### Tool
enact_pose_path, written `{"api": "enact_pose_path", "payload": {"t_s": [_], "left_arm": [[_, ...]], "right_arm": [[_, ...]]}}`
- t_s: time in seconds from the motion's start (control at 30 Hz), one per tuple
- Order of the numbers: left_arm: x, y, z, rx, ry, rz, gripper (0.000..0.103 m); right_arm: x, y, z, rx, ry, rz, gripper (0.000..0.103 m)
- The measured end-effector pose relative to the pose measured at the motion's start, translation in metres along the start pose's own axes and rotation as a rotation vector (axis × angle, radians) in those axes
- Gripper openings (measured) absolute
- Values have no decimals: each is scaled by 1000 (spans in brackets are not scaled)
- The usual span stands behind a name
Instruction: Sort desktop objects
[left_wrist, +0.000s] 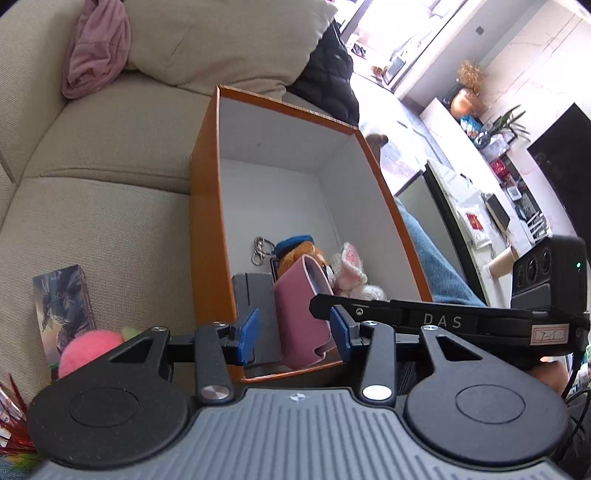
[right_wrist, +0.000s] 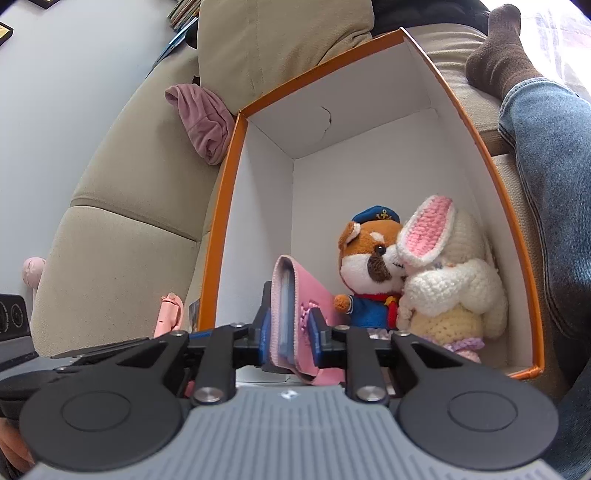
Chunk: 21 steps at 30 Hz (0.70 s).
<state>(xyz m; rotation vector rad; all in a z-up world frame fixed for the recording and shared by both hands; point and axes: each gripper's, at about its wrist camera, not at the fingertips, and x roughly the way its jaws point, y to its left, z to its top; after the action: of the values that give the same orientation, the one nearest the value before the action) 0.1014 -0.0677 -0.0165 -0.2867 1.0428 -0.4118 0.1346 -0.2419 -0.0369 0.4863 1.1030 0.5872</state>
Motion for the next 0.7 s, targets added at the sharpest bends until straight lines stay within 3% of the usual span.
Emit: {"api": "enact_pose_path", "payload": {"t_s": [0.13, 0.33, 0.43, 0.7], "left_arm": [[-16, 15, 0, -52, -73, 35, 48], [-10, 37, -6, -129, -53, 46, 48], [-9, 44, -9, -140, -41, 32, 48], [-24, 55, -13, -163, -75, 58, 48]], "right_arm": [[3, 7, -1, 9, -3, 15, 21], [10, 19, -1, 9, 16, 39, 21], [22, 18, -5, 21, 53, 19, 21], [20, 36, -10, -72, 31, -26, 26]]}}
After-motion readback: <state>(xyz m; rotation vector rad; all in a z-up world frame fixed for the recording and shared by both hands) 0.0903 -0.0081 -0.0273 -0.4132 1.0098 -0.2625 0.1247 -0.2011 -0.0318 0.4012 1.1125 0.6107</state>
